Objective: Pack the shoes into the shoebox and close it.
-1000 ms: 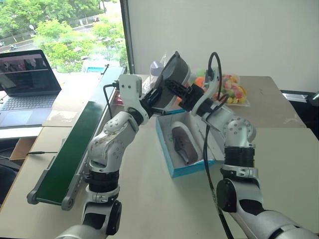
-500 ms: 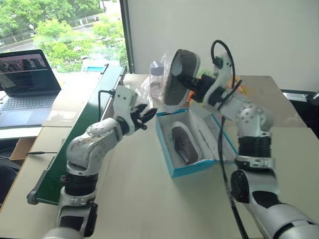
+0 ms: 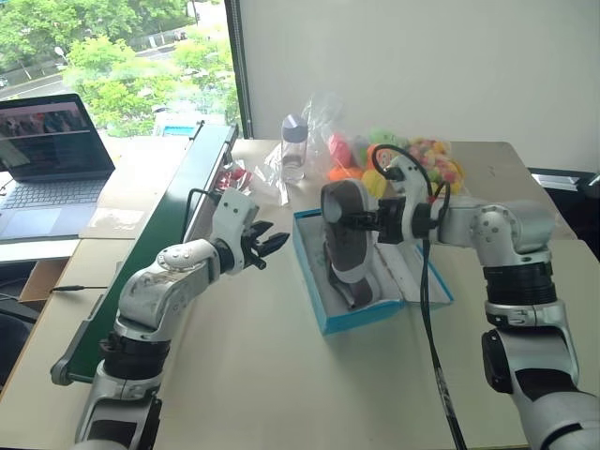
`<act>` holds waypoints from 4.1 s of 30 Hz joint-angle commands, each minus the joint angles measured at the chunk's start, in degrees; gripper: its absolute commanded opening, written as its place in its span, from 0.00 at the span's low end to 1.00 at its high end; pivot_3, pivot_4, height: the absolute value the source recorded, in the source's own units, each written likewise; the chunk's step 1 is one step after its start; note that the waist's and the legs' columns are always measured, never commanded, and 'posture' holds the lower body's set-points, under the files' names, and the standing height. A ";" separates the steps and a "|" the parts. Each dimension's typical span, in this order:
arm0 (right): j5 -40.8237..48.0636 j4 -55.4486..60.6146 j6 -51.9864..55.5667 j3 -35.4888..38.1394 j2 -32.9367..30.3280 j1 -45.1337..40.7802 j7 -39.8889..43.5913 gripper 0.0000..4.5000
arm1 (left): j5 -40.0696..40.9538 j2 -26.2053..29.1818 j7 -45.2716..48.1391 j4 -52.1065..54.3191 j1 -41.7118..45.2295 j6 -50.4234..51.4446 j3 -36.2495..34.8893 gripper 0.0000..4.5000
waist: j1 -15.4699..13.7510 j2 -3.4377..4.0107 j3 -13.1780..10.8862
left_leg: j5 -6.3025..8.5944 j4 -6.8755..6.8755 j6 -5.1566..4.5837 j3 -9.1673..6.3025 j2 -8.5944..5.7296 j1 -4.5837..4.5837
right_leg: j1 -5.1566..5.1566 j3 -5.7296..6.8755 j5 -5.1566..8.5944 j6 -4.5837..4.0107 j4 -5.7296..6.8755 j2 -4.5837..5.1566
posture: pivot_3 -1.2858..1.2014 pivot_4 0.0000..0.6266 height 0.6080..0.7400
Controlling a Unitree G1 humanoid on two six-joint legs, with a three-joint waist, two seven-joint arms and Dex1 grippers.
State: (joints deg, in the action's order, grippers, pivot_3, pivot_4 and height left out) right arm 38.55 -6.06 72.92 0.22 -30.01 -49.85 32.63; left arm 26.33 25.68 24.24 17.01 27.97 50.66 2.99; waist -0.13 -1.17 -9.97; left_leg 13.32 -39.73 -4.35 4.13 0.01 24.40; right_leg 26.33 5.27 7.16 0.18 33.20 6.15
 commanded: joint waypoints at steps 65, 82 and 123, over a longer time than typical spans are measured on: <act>-0.98 35.70 13.37 16.73 -27.25 19.02 19.36 0.00 | -4.07 6.34 27.28 -5.64 9.22 -8.19 9.74 0.53 | -1.22 -0.48 0.12 | 0.05 -0.06 0.08 0.31 0.06 0.28 | 0.67 -0.13 0.36 -0.14 0.64 0.17 | 0.52 0.24 1.00; -4.15 39.40 -5.07 23.42 -1.21 62.48 4.74 0.00 | -9.60 10.54 42.04 -15.20 19.96 -15.91 14.45 0.53 | -1.99 -0.43 0.07 | 0.27 -0.24 0.36 0.24 -0.03 0.17 | 0.39 -0.16 0.52 -0.33 0.58 0.29 | 0.52 0.24 1.00; 27.96 21.74 -27.37 31.39 7.54 33.44 -9.19 0.00 | -5.77 15.76 40.54 -4.90 14.42 -4.91 11.53 0.99 | -0.20 0.04 -0.26 | 0.07 -0.02 0.01 0.58 0.01 -0.62 | 0.04 -1.35 0.59 -0.27 0.80 -0.20 | 0.52 0.24 1.00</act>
State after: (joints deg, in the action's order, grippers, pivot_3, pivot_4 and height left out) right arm 63.00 11.69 41.38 35.20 -21.01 -16.15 22.94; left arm 19.71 40.87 64.69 10.36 42.02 45.26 15.69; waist -0.33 -1.13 -10.23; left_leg 13.40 -39.75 -4.34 4.71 0.04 23.78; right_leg 26.36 3.93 7.78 -0.13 34.00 5.90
